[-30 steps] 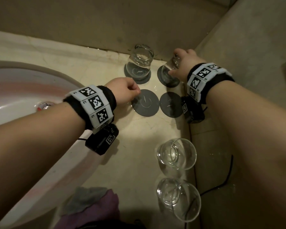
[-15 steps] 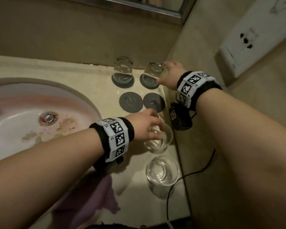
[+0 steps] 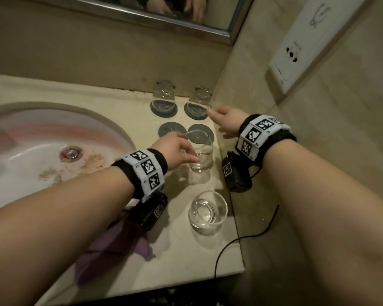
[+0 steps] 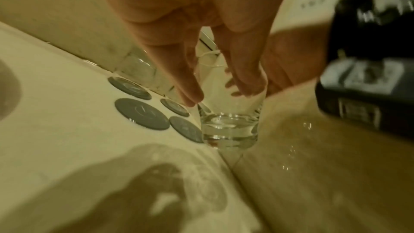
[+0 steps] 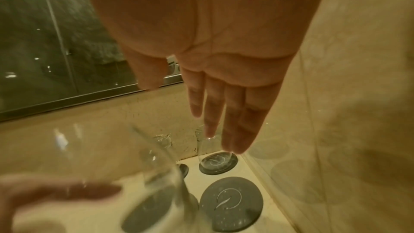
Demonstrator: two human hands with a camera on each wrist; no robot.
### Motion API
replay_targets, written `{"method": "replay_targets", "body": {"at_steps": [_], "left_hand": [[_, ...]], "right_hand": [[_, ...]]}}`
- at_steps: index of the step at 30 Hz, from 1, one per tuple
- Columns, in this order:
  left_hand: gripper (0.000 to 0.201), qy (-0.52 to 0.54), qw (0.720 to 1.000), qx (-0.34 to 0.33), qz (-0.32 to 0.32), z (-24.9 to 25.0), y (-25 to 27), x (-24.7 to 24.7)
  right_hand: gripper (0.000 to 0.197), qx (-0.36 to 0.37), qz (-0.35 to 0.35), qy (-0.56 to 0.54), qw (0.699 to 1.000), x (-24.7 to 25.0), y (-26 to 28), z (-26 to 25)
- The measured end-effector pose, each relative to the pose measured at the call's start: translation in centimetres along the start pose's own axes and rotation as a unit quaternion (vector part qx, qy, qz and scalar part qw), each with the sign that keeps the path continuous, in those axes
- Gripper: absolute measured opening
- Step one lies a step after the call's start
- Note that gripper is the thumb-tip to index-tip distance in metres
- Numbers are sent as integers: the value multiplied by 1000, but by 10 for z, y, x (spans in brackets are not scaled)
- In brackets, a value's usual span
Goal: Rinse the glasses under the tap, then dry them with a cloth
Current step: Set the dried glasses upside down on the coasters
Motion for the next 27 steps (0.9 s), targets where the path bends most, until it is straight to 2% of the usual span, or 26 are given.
{"method": "replay_targets", "body": {"at_steps": [2, 3, 5, 7, 8, 9, 10, 12, 13, 14, 16, 18, 19, 22, 27], "left_hand": [[21, 120, 992, 6, 47, 7, 1, 24], [15, 202, 977, 15, 65, 10, 2, 34], [5, 335, 936, 39, 98, 10, 1, 49], [9, 414, 901, 41, 120, 9, -1, 58], [10, 434, 892, 35, 121, 10, -3, 61], [10, 446, 887, 25, 118, 11, -4, 63], [9, 455, 883, 19, 114, 12, -5, 65], [10, 450, 885, 27, 112, 8, -8, 70], [9, 420, 900, 31, 115, 4, -11, 74], [10, 365, 922, 35, 127, -2, -15, 79], [30, 240, 956, 71, 152, -19, -21, 89], [49, 166, 962, 129, 174, -38, -22, 99], [52, 153, 960, 148, 180, -47, -22, 103], [44, 136, 958, 165, 192, -64, -25, 114], [37, 129, 954, 193, 189, -86, -31, 114]], "right_hand": [[64, -14, -23, -105, 994, -7, -1, 0], [67, -24, -42, -177, 983, -11, -1, 0], [72, -41, -112, -347, 930, -23, 0, -6], [77, -28, -188, -472, 861, -30, 1, -18], [78, -20, -203, -512, 834, -30, 0, -23], [75, -14, -204, -543, 815, -27, -3, -28], [67, -7, -199, -551, 810, -22, -2, -32], [40, -8, -172, -543, 822, -14, -8, -37], [33, -13, -154, -528, 835, -11, -14, -38], [34, -19, -123, -501, 856, -7, -22, -38], [60, -28, -27, -393, 919, 0, -41, -36], [69, -21, 56, -207, 976, 4, -50, -39], [70, -9, 73, -119, 990, 2, -53, -42], [71, 22, 70, 16, 997, -12, -64, -47], [73, 40, 58, 115, 991, -33, -83, -55]]}}
Point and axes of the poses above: each hand's wrist, its own y-axis away from the middle knuckle, its own x-axis out of the back of the hand, z = x × y, the point moved 6 cm from there along -y, towards the middle knuckle, and after that the axes turned 14 degrees about y, right-handed, at the moved point
